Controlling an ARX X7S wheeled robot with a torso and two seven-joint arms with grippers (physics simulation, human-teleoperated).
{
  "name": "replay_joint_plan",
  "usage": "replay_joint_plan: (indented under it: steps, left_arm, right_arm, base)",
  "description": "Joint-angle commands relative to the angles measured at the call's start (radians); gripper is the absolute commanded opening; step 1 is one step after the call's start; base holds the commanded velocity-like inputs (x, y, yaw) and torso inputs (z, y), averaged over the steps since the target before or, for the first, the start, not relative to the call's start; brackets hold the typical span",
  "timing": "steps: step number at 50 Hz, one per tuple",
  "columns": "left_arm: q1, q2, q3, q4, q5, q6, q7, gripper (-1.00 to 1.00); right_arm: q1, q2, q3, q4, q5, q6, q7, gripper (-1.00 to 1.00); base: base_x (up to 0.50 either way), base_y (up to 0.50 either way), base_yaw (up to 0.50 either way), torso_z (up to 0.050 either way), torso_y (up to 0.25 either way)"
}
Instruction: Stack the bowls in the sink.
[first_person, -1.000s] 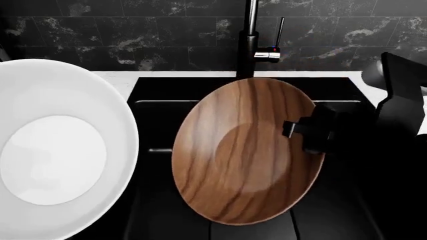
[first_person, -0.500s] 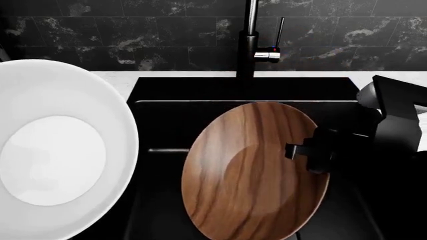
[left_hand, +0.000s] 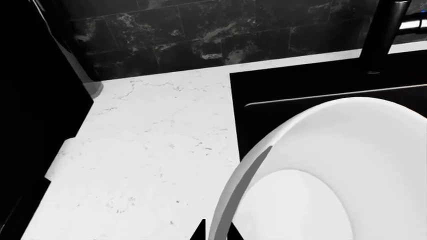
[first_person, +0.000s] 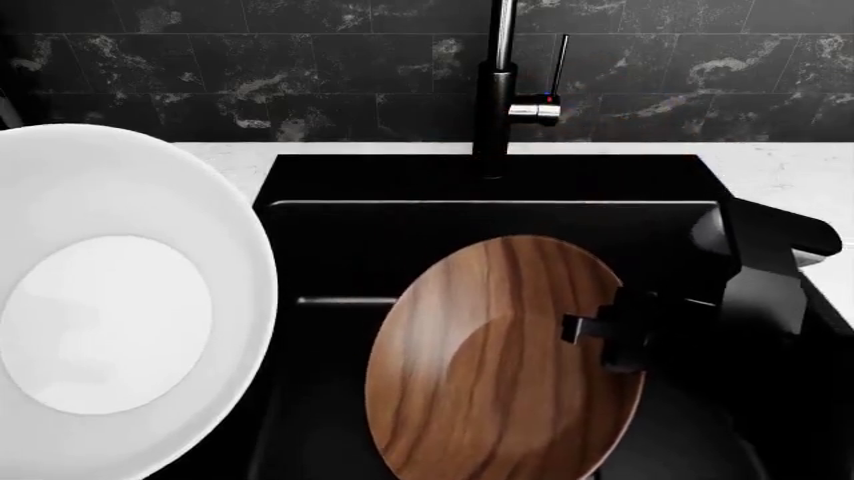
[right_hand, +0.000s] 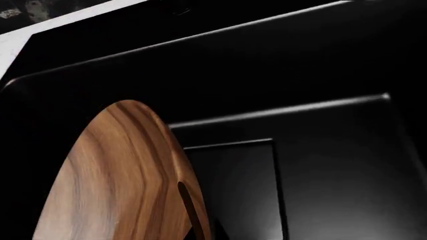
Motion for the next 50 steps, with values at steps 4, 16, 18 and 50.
replay_joint_plan:
  steps: [4, 16, 18, 50]
  left_arm:
    - [-0.015, -0.002, -0.004, -0.002, 0.01, 0.001, 0.006, -1.0]
    - [-0.015, 0.0, -0.003, -0.003, 0.01, 0.0, 0.003, -1.0]
    - [-0.015, 0.0, -0.004, -0.003, 0.01, 0.0, 0.003, -1.0]
    - [-0.012, 0.004, -0.007, -0.005, 0.007, 0.0, -0.002, -1.0]
  right_arm:
    - [-0.071, -0.008, -0.014, 0.031, -0.066, -0.042, -0.063, -1.0]
    - [-0.119, -0.012, -0.026, 0.046, -0.096, -0.067, -0.1, -1.0]
    - [-0.126, -0.017, -0.03, 0.051, -0.102, -0.068, -0.107, -1.0]
    - [-0.184, -0.048, -0.077, 0.127, -0.139, -0.053, -0.143, -1.0]
  base:
    - [0.0, 0.0, 0.0, 0.0, 0.003]
    - [0.0, 0.0, 0.0, 0.0, 0.0]
    - [0.0, 0.0, 0.0, 0.0, 0.0]
    - [0.0, 0.0, 0.0, 0.0, 0.001]
